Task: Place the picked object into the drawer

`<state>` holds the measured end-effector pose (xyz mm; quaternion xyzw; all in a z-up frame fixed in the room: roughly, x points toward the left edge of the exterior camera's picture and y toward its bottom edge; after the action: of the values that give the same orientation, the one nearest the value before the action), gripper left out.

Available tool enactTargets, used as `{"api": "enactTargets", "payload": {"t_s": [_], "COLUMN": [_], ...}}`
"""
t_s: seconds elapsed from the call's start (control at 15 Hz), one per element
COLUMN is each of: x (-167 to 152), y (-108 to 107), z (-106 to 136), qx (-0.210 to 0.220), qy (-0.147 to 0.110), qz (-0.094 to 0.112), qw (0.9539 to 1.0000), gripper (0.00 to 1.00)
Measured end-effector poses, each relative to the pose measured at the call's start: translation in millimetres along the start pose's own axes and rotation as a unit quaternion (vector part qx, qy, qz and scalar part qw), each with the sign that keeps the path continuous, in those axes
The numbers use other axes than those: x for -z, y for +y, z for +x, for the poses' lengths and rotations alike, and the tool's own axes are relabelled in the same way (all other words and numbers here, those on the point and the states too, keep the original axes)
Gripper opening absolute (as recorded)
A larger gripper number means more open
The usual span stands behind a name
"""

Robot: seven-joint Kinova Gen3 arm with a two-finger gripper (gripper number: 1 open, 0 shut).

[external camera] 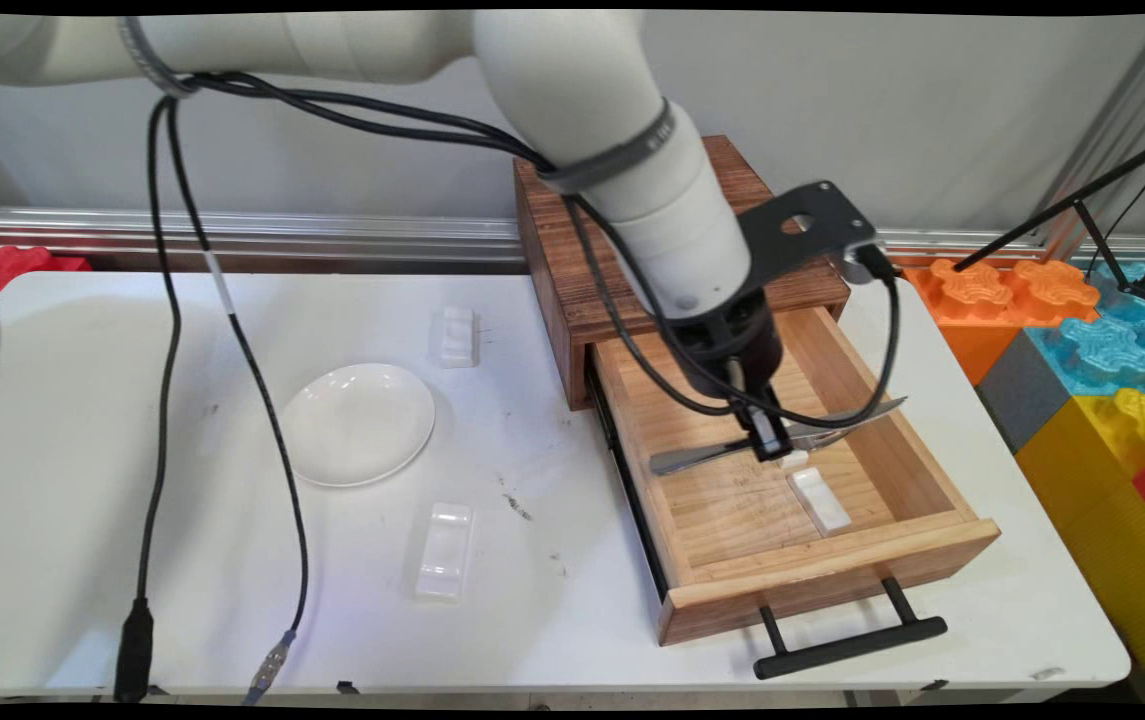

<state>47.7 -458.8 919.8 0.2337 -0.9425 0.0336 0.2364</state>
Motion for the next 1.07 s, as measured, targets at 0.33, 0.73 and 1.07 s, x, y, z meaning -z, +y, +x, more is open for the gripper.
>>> {"api": "enactTargets", "payload": {"t_s": [0.33,0.73,1.07], "x": [-22.6,-56.6,-77.9], "y": [-0.6,-2.2,-3.3], "z": [9.8,7.5,-1.4], "qx": [0.008,0.02,0.026], "qy": [0.007,0.013,0.013], "qz": [0.004,0.006,0.008], "qw": [0.9999,0.9997,0.9995], "gripper": [0.0,0.0,0.0]}}
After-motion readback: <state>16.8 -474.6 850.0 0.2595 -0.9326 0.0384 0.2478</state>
